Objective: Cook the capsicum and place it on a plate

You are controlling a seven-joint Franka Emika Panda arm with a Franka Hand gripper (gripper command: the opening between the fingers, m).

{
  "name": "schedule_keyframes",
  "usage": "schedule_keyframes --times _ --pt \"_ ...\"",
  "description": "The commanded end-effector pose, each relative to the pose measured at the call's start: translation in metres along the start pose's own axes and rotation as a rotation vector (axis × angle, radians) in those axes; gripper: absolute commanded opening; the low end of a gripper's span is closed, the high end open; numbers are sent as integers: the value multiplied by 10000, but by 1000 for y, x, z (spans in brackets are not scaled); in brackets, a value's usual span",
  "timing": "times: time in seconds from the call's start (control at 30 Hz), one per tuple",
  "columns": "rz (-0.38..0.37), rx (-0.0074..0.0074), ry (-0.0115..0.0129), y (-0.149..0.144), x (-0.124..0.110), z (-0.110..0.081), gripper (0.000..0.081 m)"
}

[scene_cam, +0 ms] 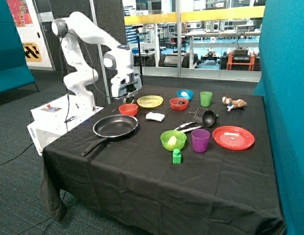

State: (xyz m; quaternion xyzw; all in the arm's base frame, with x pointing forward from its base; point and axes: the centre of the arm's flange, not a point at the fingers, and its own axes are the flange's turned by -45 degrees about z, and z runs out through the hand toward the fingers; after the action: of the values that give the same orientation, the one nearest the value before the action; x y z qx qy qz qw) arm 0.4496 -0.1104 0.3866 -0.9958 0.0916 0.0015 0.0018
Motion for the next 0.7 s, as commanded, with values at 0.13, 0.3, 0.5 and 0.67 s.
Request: schedule_keyframes --times 0.13,0.3,0.5,0.67 --pt "-207 -34 33 54 3 6 0" --pt "-762 -35 32 76 9 11 0" --pt "-1875 -37 30 95 15 20 0" --pt "-2545 -38 29 94 13 26 0"
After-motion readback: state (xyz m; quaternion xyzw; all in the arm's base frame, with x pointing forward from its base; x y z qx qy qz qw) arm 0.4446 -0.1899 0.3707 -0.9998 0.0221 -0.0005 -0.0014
